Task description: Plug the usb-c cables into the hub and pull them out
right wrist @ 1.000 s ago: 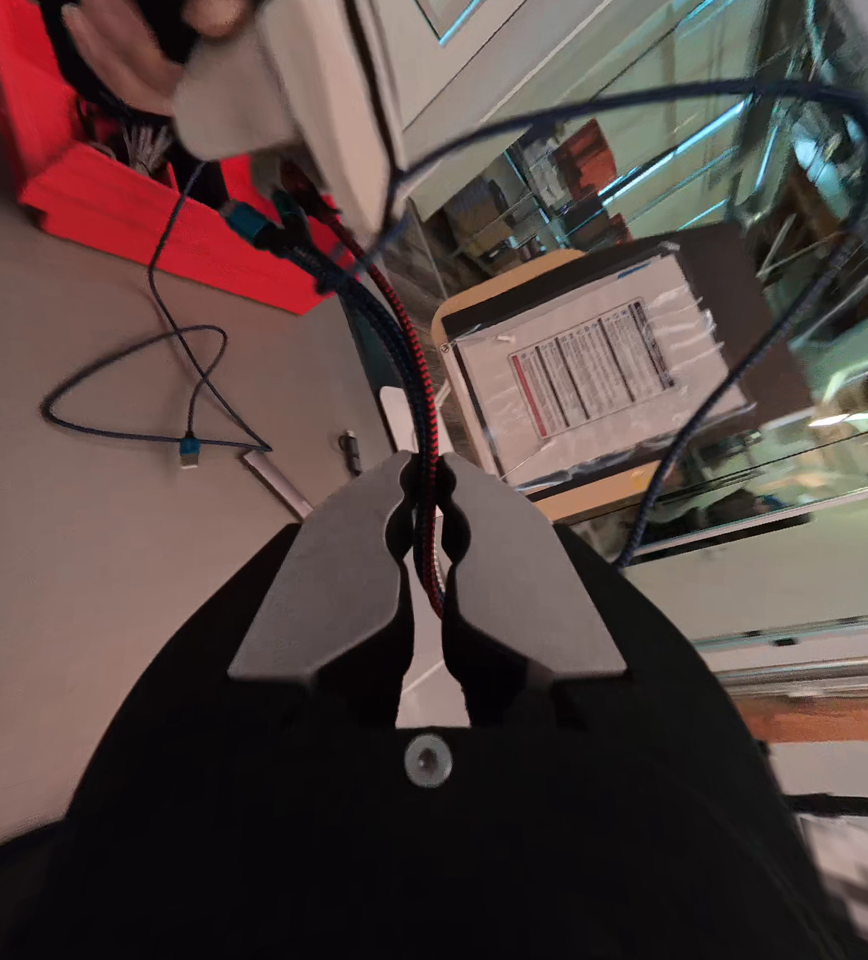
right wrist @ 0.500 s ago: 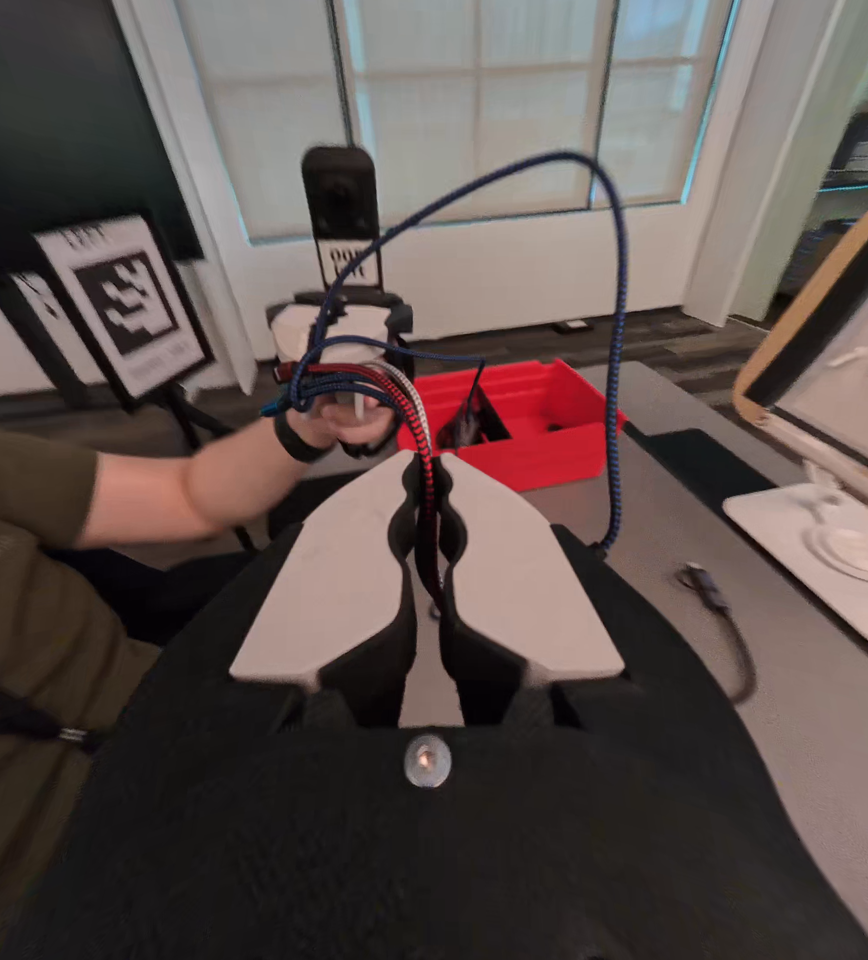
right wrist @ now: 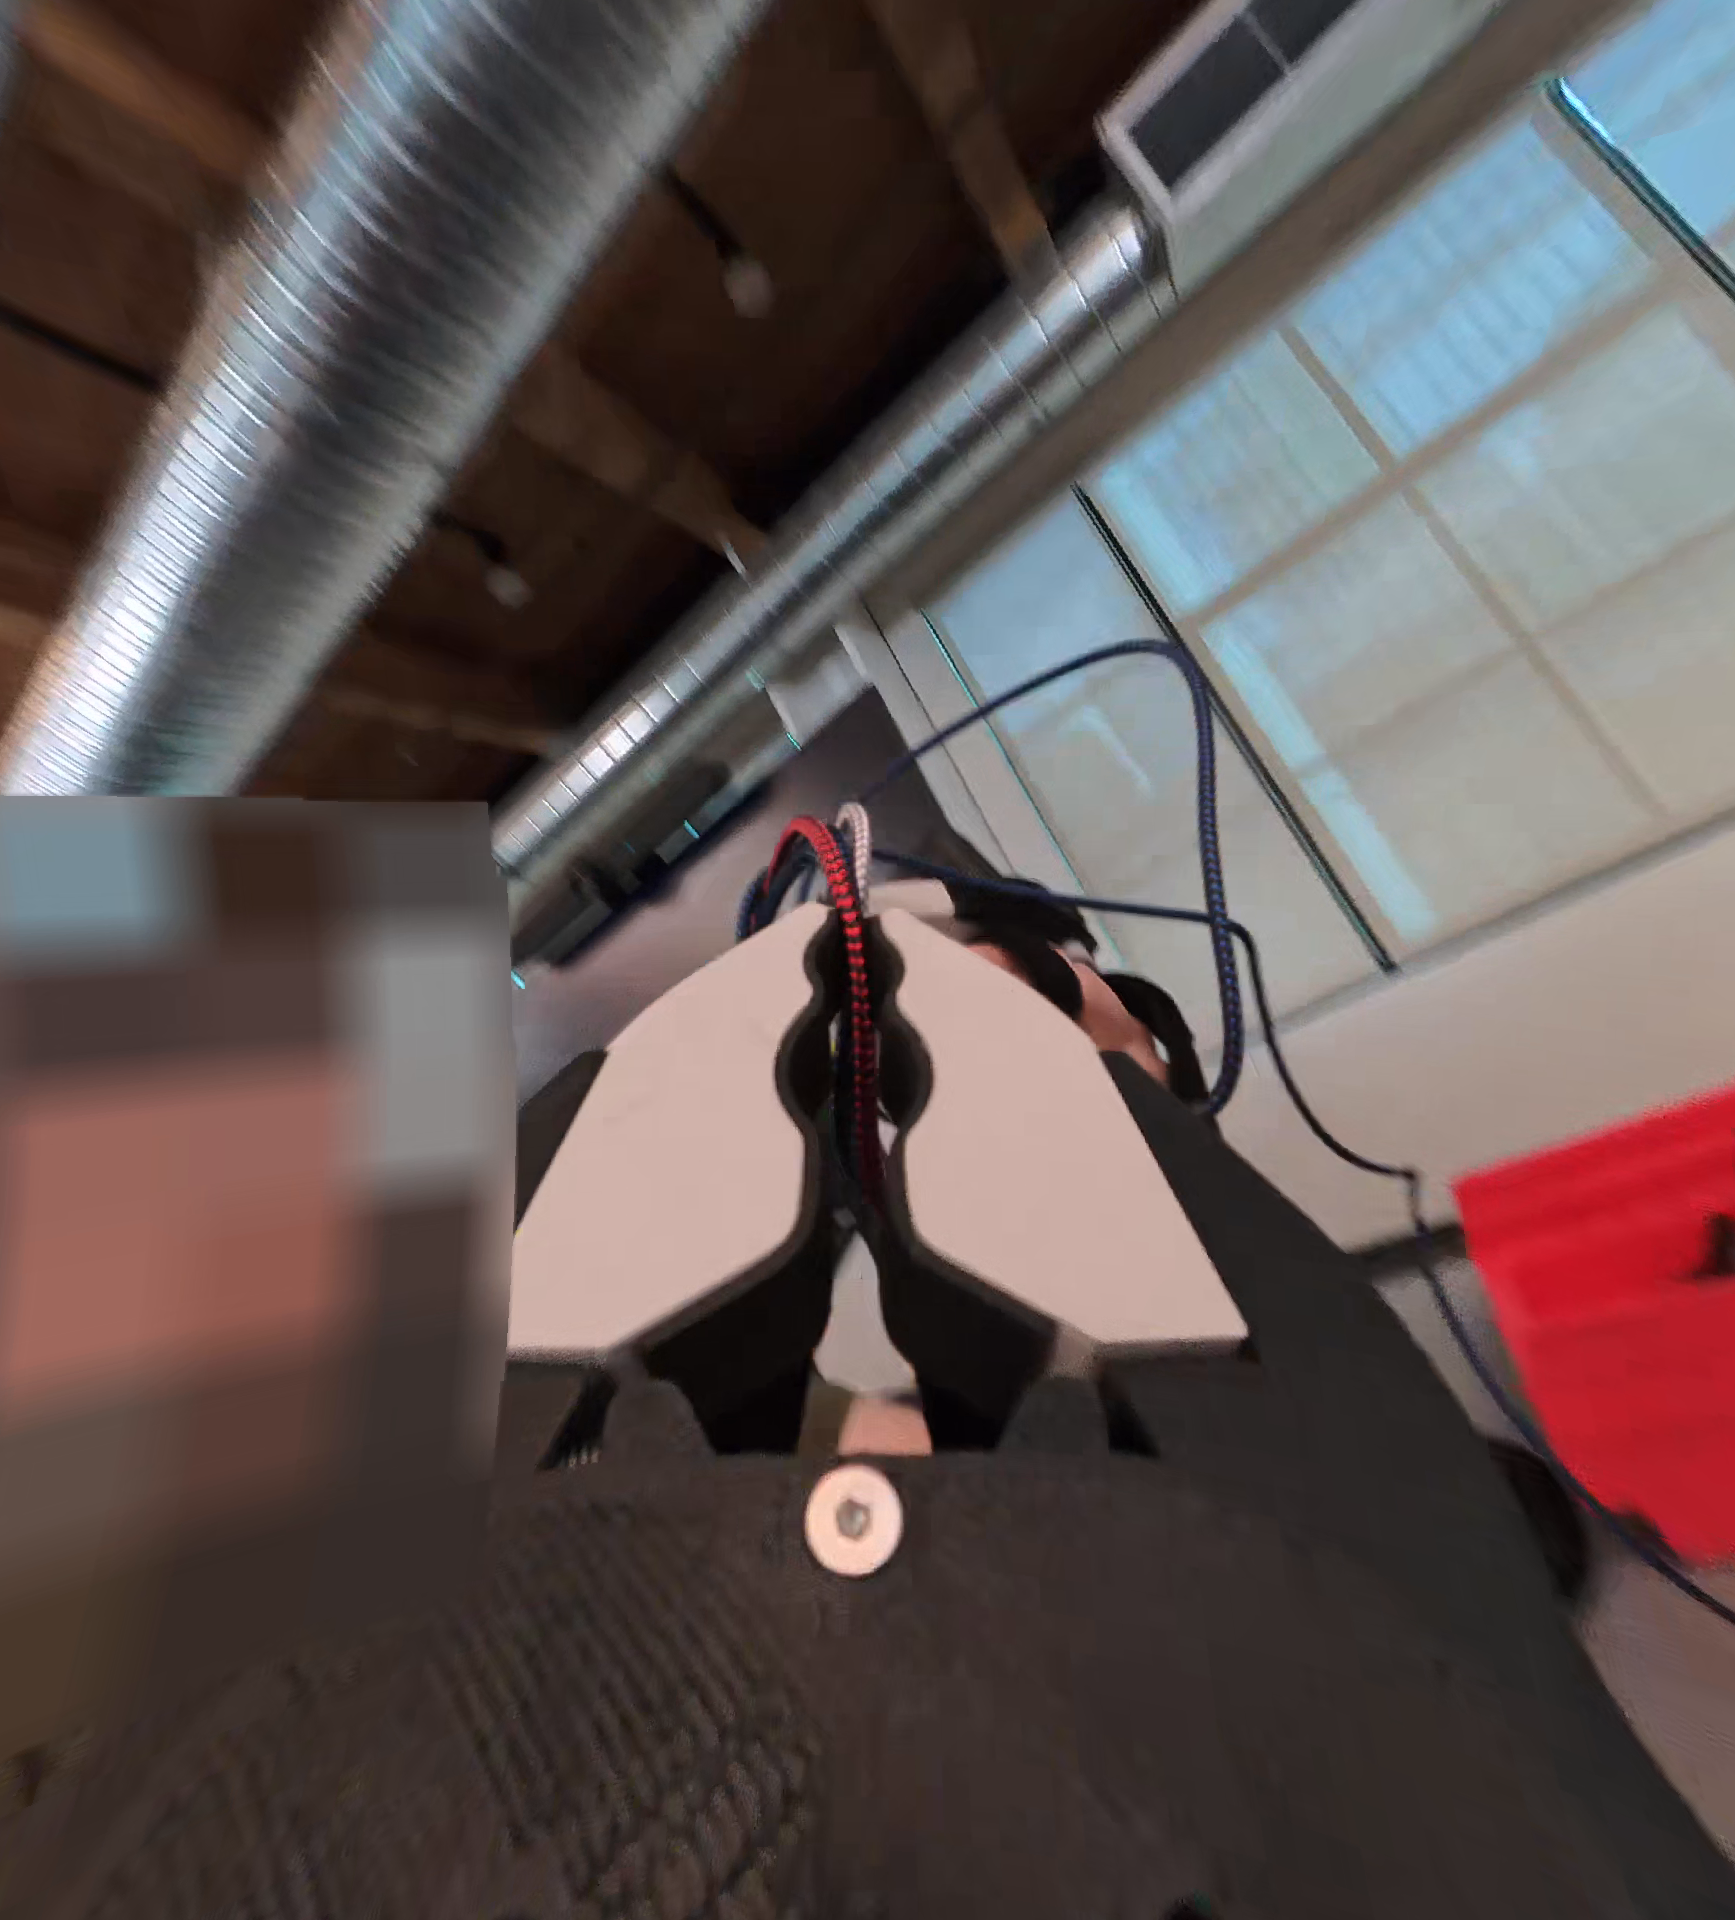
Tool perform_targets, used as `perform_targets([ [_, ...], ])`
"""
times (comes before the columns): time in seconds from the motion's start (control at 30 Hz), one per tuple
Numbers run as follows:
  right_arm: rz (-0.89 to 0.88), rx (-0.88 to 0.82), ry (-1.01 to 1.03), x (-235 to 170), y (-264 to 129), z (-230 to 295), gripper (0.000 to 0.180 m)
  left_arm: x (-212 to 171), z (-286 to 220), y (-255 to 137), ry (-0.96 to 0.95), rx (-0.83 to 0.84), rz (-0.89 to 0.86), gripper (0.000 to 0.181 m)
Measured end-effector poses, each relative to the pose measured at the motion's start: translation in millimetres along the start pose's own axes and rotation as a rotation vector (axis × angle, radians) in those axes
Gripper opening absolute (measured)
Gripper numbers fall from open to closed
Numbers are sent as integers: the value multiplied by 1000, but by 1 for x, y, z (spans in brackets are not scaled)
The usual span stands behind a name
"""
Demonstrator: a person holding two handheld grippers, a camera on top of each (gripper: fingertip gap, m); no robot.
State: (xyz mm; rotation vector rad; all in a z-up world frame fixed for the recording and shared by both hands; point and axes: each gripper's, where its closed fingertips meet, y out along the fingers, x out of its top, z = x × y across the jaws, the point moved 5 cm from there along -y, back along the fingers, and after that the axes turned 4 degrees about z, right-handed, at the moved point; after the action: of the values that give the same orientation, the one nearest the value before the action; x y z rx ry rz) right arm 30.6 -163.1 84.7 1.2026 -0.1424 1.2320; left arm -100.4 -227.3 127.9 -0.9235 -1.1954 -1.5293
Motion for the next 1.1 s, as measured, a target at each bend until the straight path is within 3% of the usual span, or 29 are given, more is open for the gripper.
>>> perform_targets([
  [0.03, -55, 38, 24, -2, -1, 0, 2, -1, -3, 4, 25, 12, 4, 3],
  [0.17, -261, 142, 157, -15, 2, -8, 2, 3, -7, 15, 99, 103, -43, 3],
  [0.37, -492, 71, 356, -38, 21, -37, 1, -2, -5, 23, 148, 266, -50, 3],
  [0.43, -569, 0, 322, -39, 20, -41, 2, -4, 2, 21, 70, 328, -63, 3],
  [0.5, -552, -156, 126, -35, 16, -42, 3, -3, 6, 17, -87, 325, -116, 3],
  [0.7, -338, -782, -705, -10, 5, -10, 3, 0, 16, 3, -666, 107, -348, 2],
  [0.83, -110, -1118, -1042, -1, 3, 1, 2, 0, 18, -5, -747, 30, -431, 3],
  [0.93, 137, -1126, -1086, 1, 4, -2, 2, 5, 19, -14, -657, 80, -390, 3],
  [1.03, 512, -1172, -1040, 4, -5, -8, 2, 10, 27, -32, -602, 143, -337, 2],
  [1.1, 781, -1058, -1030, 0, -6, -2, 3, 11, 32, -46, -625, 152, -328, 2],
])
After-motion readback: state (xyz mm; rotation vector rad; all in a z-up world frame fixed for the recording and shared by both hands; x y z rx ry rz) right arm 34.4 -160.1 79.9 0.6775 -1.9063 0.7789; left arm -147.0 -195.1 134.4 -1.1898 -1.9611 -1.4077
